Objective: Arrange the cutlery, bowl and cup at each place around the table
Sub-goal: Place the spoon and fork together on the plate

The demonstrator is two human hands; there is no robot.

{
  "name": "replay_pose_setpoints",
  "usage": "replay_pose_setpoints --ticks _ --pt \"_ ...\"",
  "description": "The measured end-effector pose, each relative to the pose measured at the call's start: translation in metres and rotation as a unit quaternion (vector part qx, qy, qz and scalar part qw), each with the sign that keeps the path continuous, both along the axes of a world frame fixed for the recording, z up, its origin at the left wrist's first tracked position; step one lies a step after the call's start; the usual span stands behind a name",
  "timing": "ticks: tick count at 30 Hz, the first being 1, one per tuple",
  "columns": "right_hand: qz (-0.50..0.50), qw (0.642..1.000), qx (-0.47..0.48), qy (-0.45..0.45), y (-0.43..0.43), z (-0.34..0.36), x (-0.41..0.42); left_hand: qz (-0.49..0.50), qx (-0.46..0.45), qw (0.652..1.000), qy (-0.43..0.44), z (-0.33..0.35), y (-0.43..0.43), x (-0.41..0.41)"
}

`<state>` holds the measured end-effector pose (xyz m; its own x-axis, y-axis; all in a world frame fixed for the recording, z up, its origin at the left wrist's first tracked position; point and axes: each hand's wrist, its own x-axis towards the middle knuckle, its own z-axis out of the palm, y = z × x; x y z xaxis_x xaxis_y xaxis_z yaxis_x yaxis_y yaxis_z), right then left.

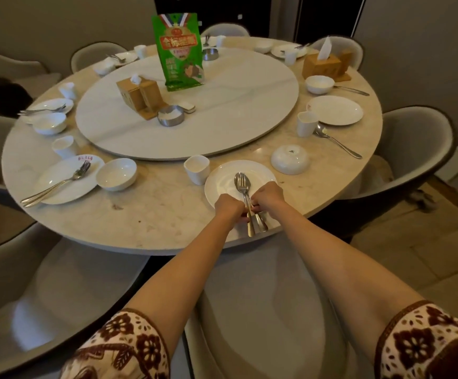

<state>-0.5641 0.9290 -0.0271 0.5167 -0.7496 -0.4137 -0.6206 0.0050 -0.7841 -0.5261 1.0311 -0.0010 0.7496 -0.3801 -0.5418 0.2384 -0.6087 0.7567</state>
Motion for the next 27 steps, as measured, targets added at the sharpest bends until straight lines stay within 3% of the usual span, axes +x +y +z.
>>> replay_pose_setpoints --ticks 11,27 --pt "0.036 0.997 -0.07 -0.007 -0.001 -0.009 0.004 -0.012 0.057 0.995 -0.085 -0.001 -0.012 0.003" --pt "0.036 0.997 -0.055 -0.046 0.01 -0.003 -0.007 -0.016 0.054 0.992 -0.11 -0.018 -0.013 0.01"
